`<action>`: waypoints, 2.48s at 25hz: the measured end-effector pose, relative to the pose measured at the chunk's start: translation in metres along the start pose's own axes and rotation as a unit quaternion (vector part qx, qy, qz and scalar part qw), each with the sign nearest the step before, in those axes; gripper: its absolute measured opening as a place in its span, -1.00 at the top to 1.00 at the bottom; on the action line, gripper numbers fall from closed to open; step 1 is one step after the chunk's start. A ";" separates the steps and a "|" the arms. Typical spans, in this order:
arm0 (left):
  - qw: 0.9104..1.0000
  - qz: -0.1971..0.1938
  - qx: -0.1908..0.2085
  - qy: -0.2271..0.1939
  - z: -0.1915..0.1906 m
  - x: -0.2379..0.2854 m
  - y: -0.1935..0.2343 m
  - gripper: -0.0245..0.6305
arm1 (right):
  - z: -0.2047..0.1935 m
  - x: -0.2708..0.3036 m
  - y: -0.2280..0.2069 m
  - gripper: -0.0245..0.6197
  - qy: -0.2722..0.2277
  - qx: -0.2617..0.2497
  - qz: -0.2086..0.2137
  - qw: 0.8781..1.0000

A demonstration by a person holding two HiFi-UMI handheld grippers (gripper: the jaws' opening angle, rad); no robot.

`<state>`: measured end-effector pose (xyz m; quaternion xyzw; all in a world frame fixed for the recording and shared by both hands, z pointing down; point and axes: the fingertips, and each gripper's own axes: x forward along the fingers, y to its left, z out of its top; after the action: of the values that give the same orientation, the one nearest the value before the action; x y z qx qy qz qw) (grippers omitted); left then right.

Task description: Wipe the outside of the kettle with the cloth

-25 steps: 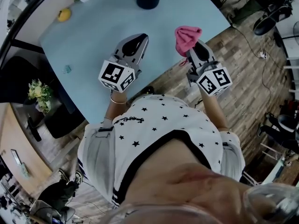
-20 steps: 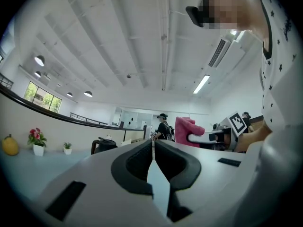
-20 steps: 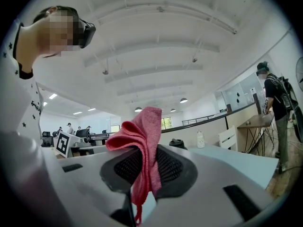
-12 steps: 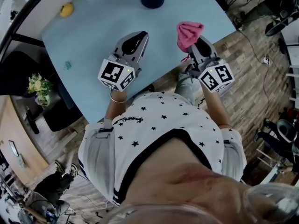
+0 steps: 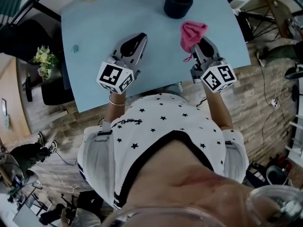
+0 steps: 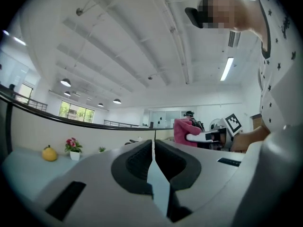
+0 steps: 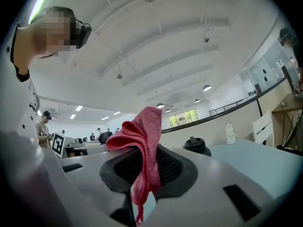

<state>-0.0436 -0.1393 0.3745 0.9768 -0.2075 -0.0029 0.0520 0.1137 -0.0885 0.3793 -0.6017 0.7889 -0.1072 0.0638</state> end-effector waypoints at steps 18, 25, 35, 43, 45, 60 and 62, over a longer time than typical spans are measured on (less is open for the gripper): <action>0.982 0.188 0.025 0.009 0.016 0.043 0.008 0.80 | 0.004 0.072 -0.062 0.70 0.033 0.045 0.143 0.988; 0.971 0.236 0.024 0.008 0.015 0.052 -0.005 0.80 | -0.004 0.088 -0.073 0.70 0.048 0.099 0.175 0.978; 0.956 0.290 0.027 0.018 0.008 0.027 -0.018 0.80 | -0.032 0.108 -0.062 0.70 0.063 0.177 0.178 0.966; 0.961 0.276 0.029 0.023 0.014 0.009 0.002 0.80 | -0.050 0.136 -0.053 0.71 0.059 0.228 0.116 0.965; 0.963 0.265 0.037 0.027 0.018 0.007 0.006 0.80 | -0.055 0.144 -0.058 0.71 0.059 0.240 0.092 0.965; 0.970 0.240 0.023 0.026 0.015 -0.018 0.062 0.80 | -0.092 0.203 -0.080 0.72 0.051 0.391 -0.058 0.917; 0.970 0.241 0.017 0.026 0.011 -0.020 0.066 0.80 | -0.097 0.206 -0.084 0.72 0.047 0.420 -0.072 0.903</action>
<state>-0.0885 -0.1920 0.3699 0.8986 -0.4353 0.0391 0.0396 0.1146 -0.2990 0.5000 -0.5685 0.6274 -0.4610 0.2658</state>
